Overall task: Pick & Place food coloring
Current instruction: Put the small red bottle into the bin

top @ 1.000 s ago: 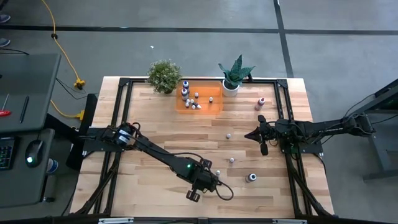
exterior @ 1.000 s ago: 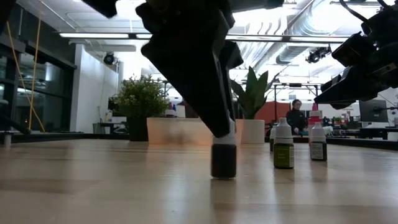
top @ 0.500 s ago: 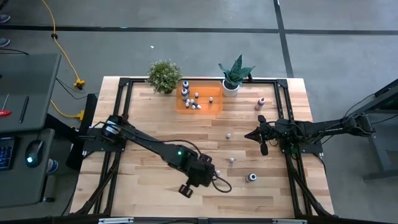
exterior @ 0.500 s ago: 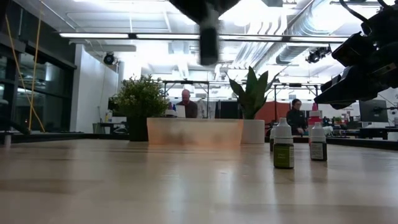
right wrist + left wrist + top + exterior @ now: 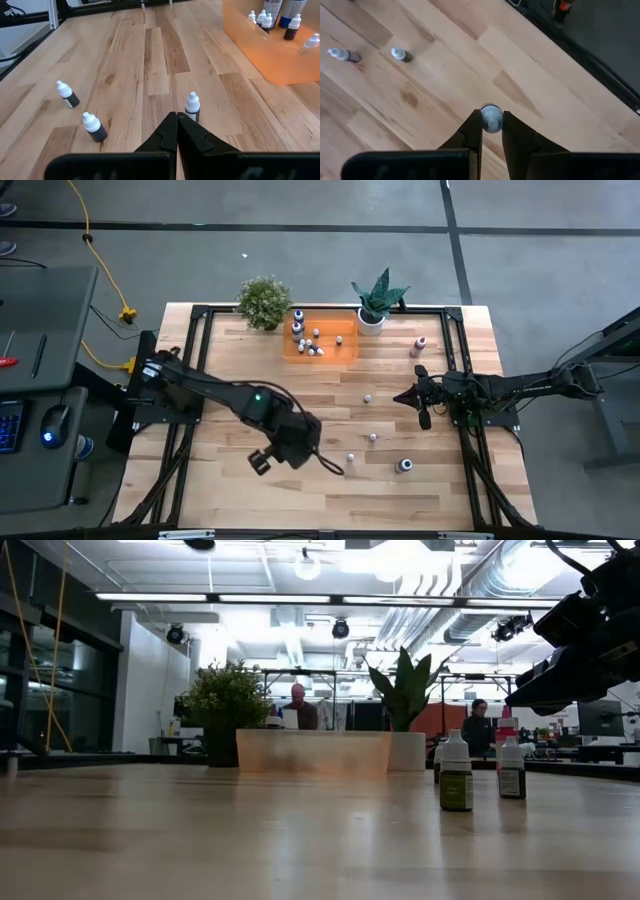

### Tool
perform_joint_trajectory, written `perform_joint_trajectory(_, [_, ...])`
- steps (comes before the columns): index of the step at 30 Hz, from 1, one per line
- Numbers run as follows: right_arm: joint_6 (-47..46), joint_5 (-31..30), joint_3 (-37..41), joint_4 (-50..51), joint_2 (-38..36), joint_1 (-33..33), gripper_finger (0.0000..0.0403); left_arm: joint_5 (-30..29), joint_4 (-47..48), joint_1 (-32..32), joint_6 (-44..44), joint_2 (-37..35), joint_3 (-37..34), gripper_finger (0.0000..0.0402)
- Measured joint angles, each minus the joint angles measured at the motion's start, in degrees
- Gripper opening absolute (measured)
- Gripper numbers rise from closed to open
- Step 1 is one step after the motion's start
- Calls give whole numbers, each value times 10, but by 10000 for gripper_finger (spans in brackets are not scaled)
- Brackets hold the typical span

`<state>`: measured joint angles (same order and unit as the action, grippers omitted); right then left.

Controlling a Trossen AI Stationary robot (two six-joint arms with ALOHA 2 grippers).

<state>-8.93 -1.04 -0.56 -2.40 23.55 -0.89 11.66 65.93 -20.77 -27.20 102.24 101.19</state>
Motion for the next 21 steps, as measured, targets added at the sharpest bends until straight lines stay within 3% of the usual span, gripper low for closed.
perform_joint_trajectory(14, [0, 0, 0, 0, 0, 0, 0, 31, 64, 63, 26, -106, 0, 33])
perform_joint_trajectory(21, [0, 0, 0, 0, 0, 0, 0, 31, 19, 112, 26, -160, -9, 31])
